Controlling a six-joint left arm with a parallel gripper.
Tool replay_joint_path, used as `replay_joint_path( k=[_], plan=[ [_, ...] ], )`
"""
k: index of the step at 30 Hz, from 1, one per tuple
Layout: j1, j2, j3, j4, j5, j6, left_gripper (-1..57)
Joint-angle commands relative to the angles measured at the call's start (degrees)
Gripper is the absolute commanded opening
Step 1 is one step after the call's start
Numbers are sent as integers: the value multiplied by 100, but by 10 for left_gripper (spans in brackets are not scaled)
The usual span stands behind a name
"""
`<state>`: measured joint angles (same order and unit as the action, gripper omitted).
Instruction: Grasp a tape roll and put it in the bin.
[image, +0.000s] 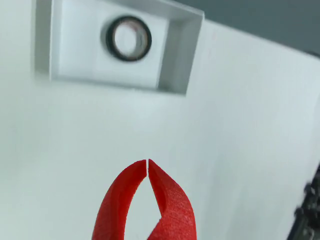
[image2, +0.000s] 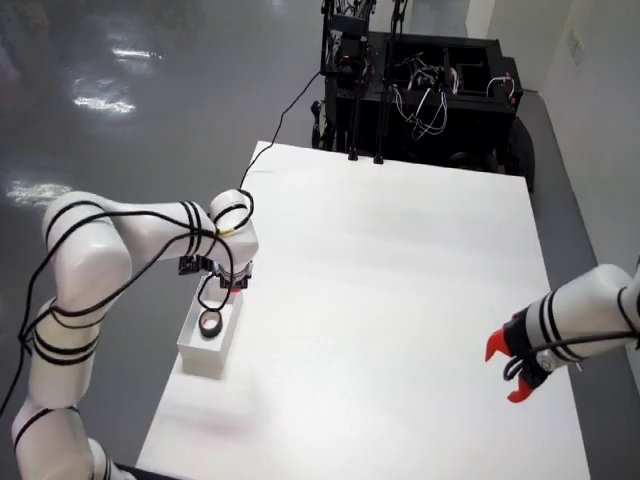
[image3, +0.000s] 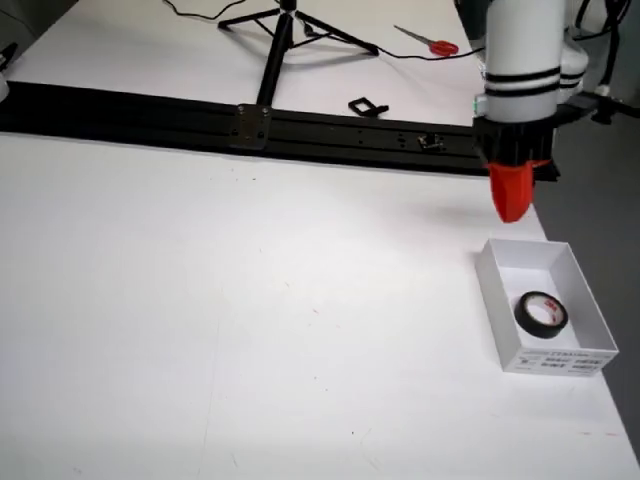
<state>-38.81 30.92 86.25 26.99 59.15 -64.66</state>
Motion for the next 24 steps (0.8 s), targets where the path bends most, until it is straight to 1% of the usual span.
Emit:
replay_joint_path(
  k=[1, 7, 9, 10, 12, 13, 14, 16, 17, 19, 21, 22, 24],
  plan=[
    [-3010, -1105, -65, 17, -299, 147, -4],
    [-4047, -1211, -74, -98, -615, 261, -4],
    [-4337, -1263, -74, -247, -791, 428, -4],
    [-4477, -1299, -74, -370, -923, 542, -4],
    [-4776, -1360, -74, -704, -1186, 929, -4],
    [-4917, -1404, -74, -1012, -1292, 1263, -4],
    [-5013, -1448, -74, -1240, -1327, 1526, -4],
    [-5128, -1518, -74, -1460, -1336, 1852, -4],
    [-5189, -1562, -74, -1574, -1318, 2054, -4],
    [-5242, -1650, -74, -1987, -1265, 2599, -4],
    [-5268, -1756, -74, -2567, -1107, 3398, -4],
    [-5286, -1808, -82, -2673, -975, 3609, -4],
    [-5321, -1975, -82, -2734, -650, 3891, -4]
  ],
)
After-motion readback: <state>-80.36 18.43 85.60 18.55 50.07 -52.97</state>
